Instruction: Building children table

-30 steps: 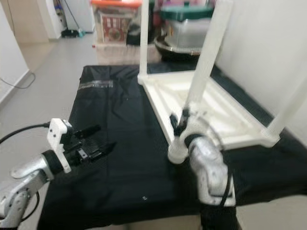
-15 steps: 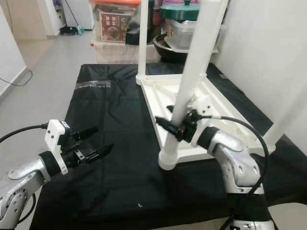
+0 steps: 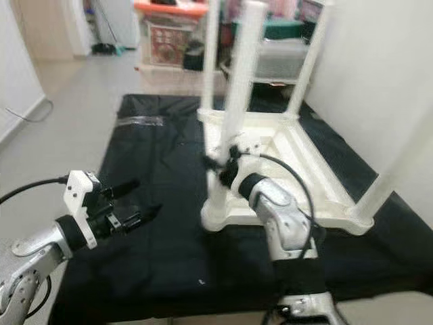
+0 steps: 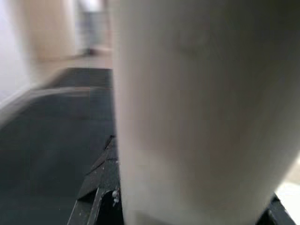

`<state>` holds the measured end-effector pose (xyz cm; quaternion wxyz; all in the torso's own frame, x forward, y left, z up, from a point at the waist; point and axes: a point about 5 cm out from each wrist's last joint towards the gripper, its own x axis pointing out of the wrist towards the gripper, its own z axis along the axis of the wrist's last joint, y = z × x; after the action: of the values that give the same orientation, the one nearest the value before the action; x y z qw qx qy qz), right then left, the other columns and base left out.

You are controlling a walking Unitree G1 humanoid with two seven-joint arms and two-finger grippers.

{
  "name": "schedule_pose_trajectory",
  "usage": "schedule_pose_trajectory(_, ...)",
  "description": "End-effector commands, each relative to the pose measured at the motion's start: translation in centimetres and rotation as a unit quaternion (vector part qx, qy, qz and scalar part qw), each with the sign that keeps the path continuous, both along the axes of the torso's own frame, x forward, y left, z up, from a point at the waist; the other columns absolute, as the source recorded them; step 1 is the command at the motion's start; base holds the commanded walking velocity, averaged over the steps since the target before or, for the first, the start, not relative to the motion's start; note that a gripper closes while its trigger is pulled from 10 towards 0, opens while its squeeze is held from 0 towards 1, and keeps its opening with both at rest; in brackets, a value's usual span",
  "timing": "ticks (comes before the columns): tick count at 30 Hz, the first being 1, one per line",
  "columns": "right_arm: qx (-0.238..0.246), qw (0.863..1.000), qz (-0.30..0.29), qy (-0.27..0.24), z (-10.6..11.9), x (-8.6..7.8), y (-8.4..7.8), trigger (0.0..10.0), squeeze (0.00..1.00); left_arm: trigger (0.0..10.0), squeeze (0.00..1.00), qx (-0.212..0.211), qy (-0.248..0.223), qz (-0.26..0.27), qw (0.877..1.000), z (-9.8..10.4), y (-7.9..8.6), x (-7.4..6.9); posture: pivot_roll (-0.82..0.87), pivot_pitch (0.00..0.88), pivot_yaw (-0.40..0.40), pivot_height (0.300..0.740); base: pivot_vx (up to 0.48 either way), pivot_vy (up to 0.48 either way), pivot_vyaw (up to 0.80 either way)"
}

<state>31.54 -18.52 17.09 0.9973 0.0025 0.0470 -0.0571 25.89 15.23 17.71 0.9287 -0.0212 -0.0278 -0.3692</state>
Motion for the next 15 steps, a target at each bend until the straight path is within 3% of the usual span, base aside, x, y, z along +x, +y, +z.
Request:
schedule_pose_trajectory(1,-0.058,0.993,-0.082,0.070,-2.9,-2.0,-2.1,0.0,0.00,10.0,0.00,-0.001,-0.003,-0.007,1.000,0.1,-0.6,-0.1,0.06,0.000,-0.091,0.740,0.000,0.000,0.00)
schedule_pose_trajectory(6,-0.059,0.993,-0.082,0.068,-2.7,-2.7,-1.5,0.0,0.00,10.0,0.00,-0.008,-0.004,-0.004,1.000,0.2,-0.8,0.0,0.06,0.000,-0.091,0.740,0.000,0.000,0.00)
schedule_pose_trajectory(7,-0.042,0.995,-0.052,0.075,-2.6,-3.0,-0.4,10.0,0.00,10.0,0.00,-0.015,-0.001,-0.005,1.000,0.0,-1.2,0.0,0.04,0.000,-0.081,0.740,0.000,0.000,0.00)
schedule_pose_trajectory(10,-0.034,0.996,-0.035,0.072,-2.4,-2.8,0.1,10.0,0.00,10.0,0.00,-0.015,0.001,-0.006,1.000,-0.1,-1.4,0.0,0.04,0.000,-0.081,0.740,0.000,0.000,0.00)
schedule_pose_trajectory(11,-0.015,0.999,-0.009,0.048,-1.7,-2.4,0.6,10.0,0.00,10.0,0.00,-0.015,0.002,-0.009,1.000,-0.2,-1.5,-0.1,0.04,0.000,-0.081,0.740,0.000,0.000,0.00)
schedule_pose_trajectory(12,0.001,1.000,-0.004,0.025,-0.9,-2.1,0.7,10.0,0.99,10.0,0.00,-0.017,0.003,-0.010,1.000,-0.2,-1.5,-0.1,0.04,0.000,-0.083,0.740,0.000,0.000,0.00)
schedule_pose_trajectory(15,0.009,1.000,0.011,-0.013,0.8,-1.5,0.9,10.0,1.00,10.0,0.00,-0.018,0.005,-0.009,1.000,-0.3,-1.3,0.0,0.04,0.000,-0.082,0.740,0.000,0.000,0.00)
